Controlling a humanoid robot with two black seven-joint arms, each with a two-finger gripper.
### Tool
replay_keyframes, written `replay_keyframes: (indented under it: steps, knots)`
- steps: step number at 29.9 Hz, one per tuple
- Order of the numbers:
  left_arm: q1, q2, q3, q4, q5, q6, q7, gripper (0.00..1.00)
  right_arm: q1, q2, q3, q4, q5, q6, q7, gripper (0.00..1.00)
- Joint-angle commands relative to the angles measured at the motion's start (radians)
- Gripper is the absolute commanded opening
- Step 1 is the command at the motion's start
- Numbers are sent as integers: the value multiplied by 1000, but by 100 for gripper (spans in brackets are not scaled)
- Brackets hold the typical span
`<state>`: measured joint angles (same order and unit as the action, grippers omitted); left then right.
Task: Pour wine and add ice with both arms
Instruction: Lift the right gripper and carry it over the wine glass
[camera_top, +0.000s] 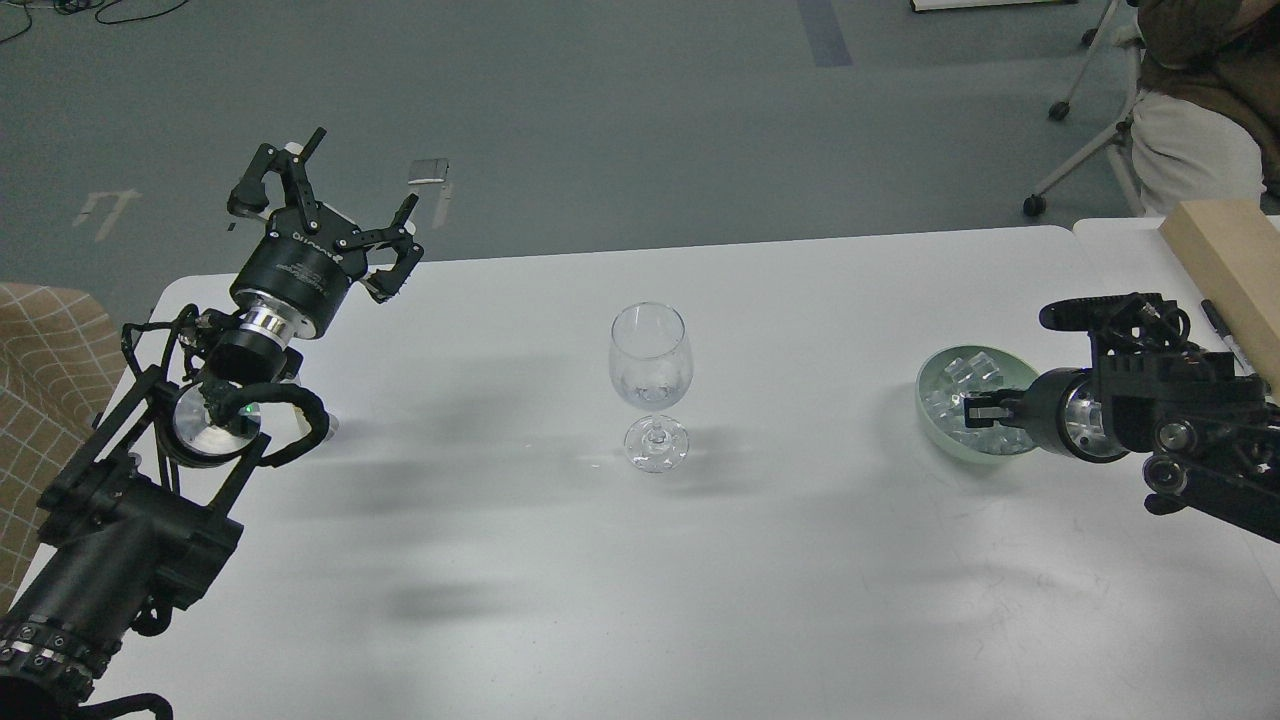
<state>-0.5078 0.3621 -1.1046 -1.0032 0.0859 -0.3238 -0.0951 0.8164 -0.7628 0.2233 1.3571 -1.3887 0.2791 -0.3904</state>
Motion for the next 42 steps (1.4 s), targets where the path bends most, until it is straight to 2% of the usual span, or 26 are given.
replay_keyframes:
  steps: [1,7,15,17,22,30,42]
  knots:
    - [0,0,0,0,0,0,0,98,32,-16,1,7,3,2,1,0]
    - [0,0,2,0,0,0,0,98,86,-39,2,53,7,32,10,0]
    - [0,0,2,0,0,0,0,98,188,-41,2,102,8,84,61,0]
    - [0,0,2,0,0,0,0,98,230,-39,4,112,14,113,90,0]
    - [0,0,0,0,0,2,0,98,288,-27,46,119,14,199,116,0]
    - [0,0,0,0,1,0,0,98,300,79,214,120,14,210,117,0]
    - [0,0,-1,0,2,0,-2,98,359,258,237,120,14,210,119,0]
